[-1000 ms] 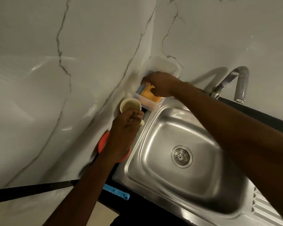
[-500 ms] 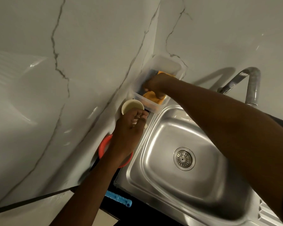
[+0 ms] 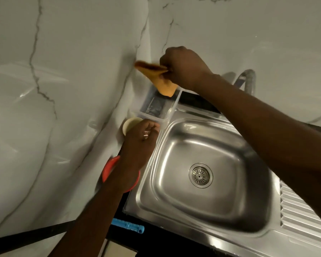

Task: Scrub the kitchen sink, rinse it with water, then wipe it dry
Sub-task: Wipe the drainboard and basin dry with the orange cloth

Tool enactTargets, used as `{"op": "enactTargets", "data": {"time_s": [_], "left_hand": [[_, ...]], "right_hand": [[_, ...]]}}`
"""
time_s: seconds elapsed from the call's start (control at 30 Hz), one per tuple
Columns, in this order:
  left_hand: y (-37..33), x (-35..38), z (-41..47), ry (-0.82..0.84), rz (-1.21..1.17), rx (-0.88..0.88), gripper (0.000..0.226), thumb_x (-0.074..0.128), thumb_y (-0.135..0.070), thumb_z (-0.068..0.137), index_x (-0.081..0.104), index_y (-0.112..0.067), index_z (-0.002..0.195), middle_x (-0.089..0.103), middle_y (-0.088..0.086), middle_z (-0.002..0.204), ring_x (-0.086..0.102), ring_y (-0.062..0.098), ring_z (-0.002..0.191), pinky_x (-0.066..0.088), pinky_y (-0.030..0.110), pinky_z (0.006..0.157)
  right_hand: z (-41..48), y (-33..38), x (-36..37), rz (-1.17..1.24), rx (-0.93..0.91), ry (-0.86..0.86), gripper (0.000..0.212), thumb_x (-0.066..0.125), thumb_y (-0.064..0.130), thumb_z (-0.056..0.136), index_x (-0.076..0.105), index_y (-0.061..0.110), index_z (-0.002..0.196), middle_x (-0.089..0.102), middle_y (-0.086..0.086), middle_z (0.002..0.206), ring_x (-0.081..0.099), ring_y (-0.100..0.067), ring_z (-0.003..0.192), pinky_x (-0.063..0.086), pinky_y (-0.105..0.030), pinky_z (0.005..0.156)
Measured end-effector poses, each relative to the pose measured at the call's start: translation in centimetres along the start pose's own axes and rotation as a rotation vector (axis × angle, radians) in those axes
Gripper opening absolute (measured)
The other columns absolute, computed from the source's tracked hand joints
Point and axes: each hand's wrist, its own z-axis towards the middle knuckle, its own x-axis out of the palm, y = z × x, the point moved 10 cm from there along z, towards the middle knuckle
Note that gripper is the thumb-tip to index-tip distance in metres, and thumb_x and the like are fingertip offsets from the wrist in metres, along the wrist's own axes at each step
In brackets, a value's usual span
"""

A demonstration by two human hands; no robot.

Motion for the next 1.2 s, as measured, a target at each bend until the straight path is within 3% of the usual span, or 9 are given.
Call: {"op": "enactTargets", "data": {"time_s": [0.13, 0.23, 0.43, 0.57, 0.67, 0.77, 0.97, 1.1, 1.2], "left_hand": [[-1.7, 0.8, 1.2, -0.011, 0.204, 0.187, 0.026, 0.063, -0.023, 0.097, 0.072, -0.01, 0.117, 0.074, 0.0, 0.108, 0.07, 0.014, 0.096, 0.054, 0.02, 0.085], [-2.6, 2.8, 2.7, 0.025, 0.413, 0.3, 0.041, 0.065, -0.031, 0.094, 0.068, -0.01, 0.13, 0.069, 0.007, 0.127, 0.065, 0.024, 0.116, 0.055, 0.037, 0.097], [-2.3, 8.1, 5.5, 0.213, 0.83, 0.392, 0.044, 0.073, -0.039, 0.092, 0.065, -0.008, 0.123, 0.07, 0.014, 0.116, 0.065, 0.034, 0.11, 0.05, 0.041, 0.095], [-3.5, 8.0, 6.2, 0.139, 0.907, 0.461, 0.022, 0.085, -0.014, 0.079, 0.071, -0.009, 0.094, 0.07, 0.005, 0.08, 0.068, 0.019, 0.066, 0.027, 0.01, 0.054], [-3.5, 7.7, 6.6, 0.134, 0.919, 0.398, 0.02, 0.068, -0.019, 0.097, 0.066, -0.011, 0.116, 0.07, 0.007, 0.101, 0.068, 0.021, 0.079, 0.037, 0.025, 0.063], [-4.0, 7.2, 6.9, 0.115, 0.927, 0.386, 0.022, 0.06, -0.021, 0.101, 0.064, -0.012, 0.121, 0.069, 0.01, 0.107, 0.071, 0.031, 0.089, 0.042, 0.032, 0.069], [-4.9, 6.4, 7.6, 0.117, 0.891, 0.397, 0.012, 0.059, -0.02, 0.101, 0.068, -0.013, 0.106, 0.059, -0.001, 0.076, 0.057, 0.02, 0.068, 0.045, 0.033, 0.064], [-5.4, 6.6, 7.8, 0.129, 0.9, 0.414, 0.022, 0.058, -0.023, 0.102, 0.069, -0.013, 0.118, 0.073, 0.008, 0.091, 0.069, 0.029, 0.081, 0.053, 0.036, 0.071], [-5.5, 6.9, 7.8, 0.16, 0.926, 0.4, 0.029, 0.058, -0.027, 0.104, 0.065, -0.014, 0.129, 0.074, 0.009, 0.106, 0.071, 0.028, 0.093, 0.047, 0.032, 0.077]], "right_hand": [[-7.3, -3.5, -2.6, 0.39, 0.237, -0.195, 0.03, 0.064, 0.032, 0.094, 0.068, 0.005, 0.08, 0.064, -0.007, 0.078, 0.06, -0.022, 0.071, 0.045, -0.034, 0.064], [-13.6, -5.3, 0.0, 0.765, 0.406, -0.232, 0.02, 0.064, 0.028, 0.099, 0.068, 0.014, 0.086, 0.07, -0.001, 0.078, 0.066, -0.015, 0.071, 0.052, -0.032, 0.067], [-23.2, -5.6, 12.0, 1.477, 0.878, -0.052, 0.008, 0.05, 0.026, 0.11, 0.057, 0.029, 0.11, 0.068, -0.01, 0.121, 0.069, -0.024, 0.103, 0.059, -0.043, 0.084], [-23.2, -9.2, 15.3, 1.113, 0.916, -0.04, 0.01, 0.05, 0.012, 0.106, 0.059, 0.016, 0.105, 0.066, -0.024, 0.112, 0.068, -0.038, 0.101, 0.059, -0.057, 0.089], [-19.6, -11.0, 14.7, 0.633, 0.795, -0.086, 0.047, 0.052, 0.005, 0.103, 0.043, 0.007, 0.149, 0.068, -0.017, 0.115, 0.069, -0.034, 0.096, 0.058, -0.056, 0.093], [-15.1, -10.6, 14.0, 0.349, 0.666, -0.178, 0.076, 0.054, 0.0, 0.099, 0.019, 0.017, 0.165, 0.049, -0.016, 0.156, 0.065, -0.041, 0.118, 0.056, -0.054, 0.091], [-11.2, -12.2, 17.9, 0.363, 0.772, -0.333, 0.065, 0.054, 0.002, 0.096, 0.041, 0.013, 0.159, 0.05, -0.013, 0.157, 0.055, -0.039, 0.135, 0.05, -0.052, 0.105], [-8.0, -8.8, 23.7, 0.343, 0.642, -0.088, 0.062, 0.047, 0.028, 0.105, 0.029, 0.023, 0.164, 0.023, -0.003, 0.172, 0.009, -0.034, 0.161, 0.004, -0.058, 0.129], [-7.5, -5.0, 26.7, 0.334, 0.47, -0.014, 0.063, 0.041, 0.039, 0.109, 0.019, 0.025, 0.166, 0.013, -0.002, 0.174, -0.007, -0.03, 0.161, -0.006, -0.058, 0.128]]}}
